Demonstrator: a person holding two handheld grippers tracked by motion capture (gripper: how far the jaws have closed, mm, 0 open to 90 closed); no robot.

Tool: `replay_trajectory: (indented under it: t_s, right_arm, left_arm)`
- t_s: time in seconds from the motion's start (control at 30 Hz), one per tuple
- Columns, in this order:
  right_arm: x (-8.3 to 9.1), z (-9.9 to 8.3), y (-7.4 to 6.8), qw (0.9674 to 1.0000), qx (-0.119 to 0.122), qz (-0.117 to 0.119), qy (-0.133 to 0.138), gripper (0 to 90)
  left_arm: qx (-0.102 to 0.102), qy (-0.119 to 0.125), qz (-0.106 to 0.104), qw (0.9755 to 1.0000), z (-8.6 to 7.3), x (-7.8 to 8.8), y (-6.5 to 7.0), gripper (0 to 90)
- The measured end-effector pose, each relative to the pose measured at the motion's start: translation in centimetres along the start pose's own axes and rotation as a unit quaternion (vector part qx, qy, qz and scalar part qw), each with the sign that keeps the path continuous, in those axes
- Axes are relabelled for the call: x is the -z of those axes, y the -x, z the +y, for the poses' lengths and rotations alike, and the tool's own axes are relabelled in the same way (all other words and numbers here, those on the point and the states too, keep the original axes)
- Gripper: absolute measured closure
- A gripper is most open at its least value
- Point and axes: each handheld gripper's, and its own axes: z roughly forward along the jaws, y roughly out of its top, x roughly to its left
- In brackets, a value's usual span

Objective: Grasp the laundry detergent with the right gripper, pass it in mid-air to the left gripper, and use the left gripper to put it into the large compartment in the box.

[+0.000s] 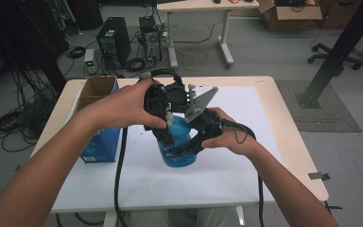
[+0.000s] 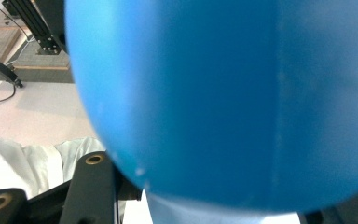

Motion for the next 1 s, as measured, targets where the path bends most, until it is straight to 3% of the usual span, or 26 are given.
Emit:
replay_trajectory:
  t_s: [0.33,0.5,1.0]
  right_arm:
    - [-0.09,-0.10,-0.01,1.0000,0.003,0.000,0.001,43.8]
    - [-0.16,-0.10,-0.07,1.0000,0.006,-0.002,-0.003,43.8]
    - [0.26,-0.14,-0.31,0.9999,0.010,-0.001,0.005,42.8]
  left_arm:
    - [0.000,-0.001,0.006,1.0000,0.01,-0.07,0.05,37.3]
    - [-0.011,-0.012,0.013,0.9998,0.18,-0.19,0.19,37.4]
    - [-0.002,-0.020,0.021,0.9996,0.96,0.22,0.72,37.9]
